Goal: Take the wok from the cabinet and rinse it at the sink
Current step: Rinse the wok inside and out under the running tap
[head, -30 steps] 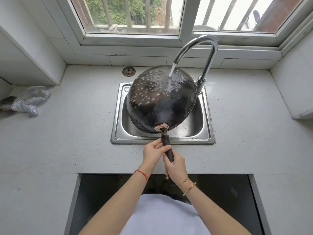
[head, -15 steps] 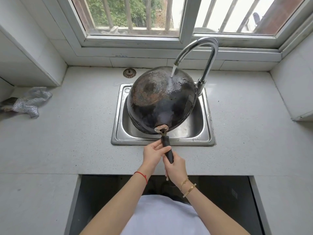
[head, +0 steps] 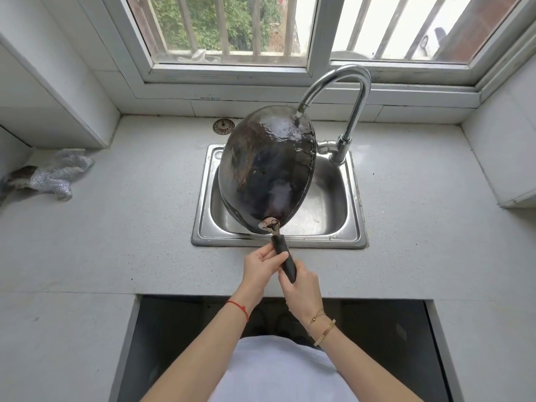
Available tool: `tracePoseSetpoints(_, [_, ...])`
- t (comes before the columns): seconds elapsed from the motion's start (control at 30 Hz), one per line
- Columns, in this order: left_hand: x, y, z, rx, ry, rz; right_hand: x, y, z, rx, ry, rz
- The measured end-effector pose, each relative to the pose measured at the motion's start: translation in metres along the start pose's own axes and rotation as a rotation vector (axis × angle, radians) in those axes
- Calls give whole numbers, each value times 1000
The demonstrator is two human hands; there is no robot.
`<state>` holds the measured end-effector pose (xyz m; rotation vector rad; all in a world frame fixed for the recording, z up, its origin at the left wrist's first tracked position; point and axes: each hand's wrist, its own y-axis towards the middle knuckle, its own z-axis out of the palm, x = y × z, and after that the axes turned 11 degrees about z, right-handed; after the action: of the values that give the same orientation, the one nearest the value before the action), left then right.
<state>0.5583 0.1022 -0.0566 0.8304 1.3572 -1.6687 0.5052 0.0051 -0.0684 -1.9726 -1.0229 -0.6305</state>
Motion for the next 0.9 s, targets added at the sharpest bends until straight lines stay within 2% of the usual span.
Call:
tracePoseSetpoints(0.77, [-9, -7, 3, 50, -100, 26, 11, -10, -4, -124, -62, 45])
tracePoseSetpoints(0.9, [-14, -4, 5, 90, -158, 39, 19, -8, -11, -120, 41, 95])
